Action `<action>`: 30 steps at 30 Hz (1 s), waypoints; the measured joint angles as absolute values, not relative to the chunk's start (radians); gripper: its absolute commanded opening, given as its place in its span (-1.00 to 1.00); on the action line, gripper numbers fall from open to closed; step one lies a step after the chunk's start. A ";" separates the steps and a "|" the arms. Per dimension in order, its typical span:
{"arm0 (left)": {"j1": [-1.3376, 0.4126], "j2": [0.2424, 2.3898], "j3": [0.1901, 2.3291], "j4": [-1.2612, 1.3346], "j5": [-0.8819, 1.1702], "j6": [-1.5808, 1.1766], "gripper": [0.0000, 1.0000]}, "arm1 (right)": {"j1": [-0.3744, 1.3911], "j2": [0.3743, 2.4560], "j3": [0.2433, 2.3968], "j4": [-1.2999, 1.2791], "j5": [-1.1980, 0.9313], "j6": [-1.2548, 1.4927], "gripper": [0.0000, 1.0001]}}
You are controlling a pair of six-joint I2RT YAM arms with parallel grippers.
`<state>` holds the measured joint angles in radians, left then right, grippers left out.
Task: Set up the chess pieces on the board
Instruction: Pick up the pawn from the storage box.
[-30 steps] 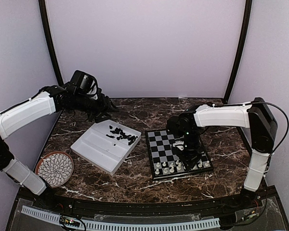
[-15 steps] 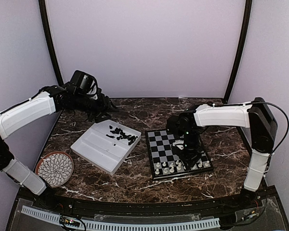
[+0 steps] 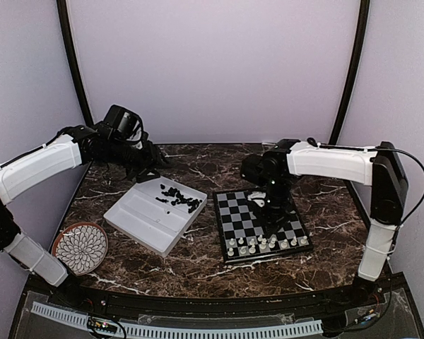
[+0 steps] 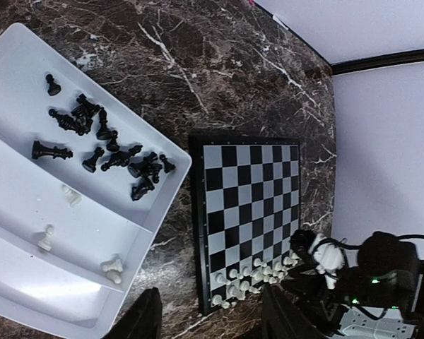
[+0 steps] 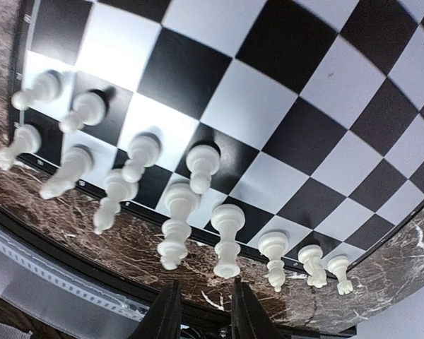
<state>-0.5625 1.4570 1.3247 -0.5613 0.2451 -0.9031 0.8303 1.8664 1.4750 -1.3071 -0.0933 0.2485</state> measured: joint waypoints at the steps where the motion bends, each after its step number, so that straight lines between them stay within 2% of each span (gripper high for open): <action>1: -0.562 1.457 1.325 -0.580 0.235 -0.890 -0.02 | 0.830 1.860 1.493 -1.306 -0.093 0.249 -0.47; 12: -0.559 1.516 1.284 -0.753 0.101 -0.731 -0.18 | 0.830 1.754 1.546 -1.250 -0.071 0.259 -0.48; 17: -0.560 1.582 1.255 -0.755 0.082 -0.746 -0.27 | 0.830 1.754 1.548 -1.225 -0.066 0.260 -0.48; 30: -0.581 1.784 1.258 -0.672 0.059 -0.791 -0.36 | 0.830 1.736 1.524 -1.182 -0.050 0.243 -0.49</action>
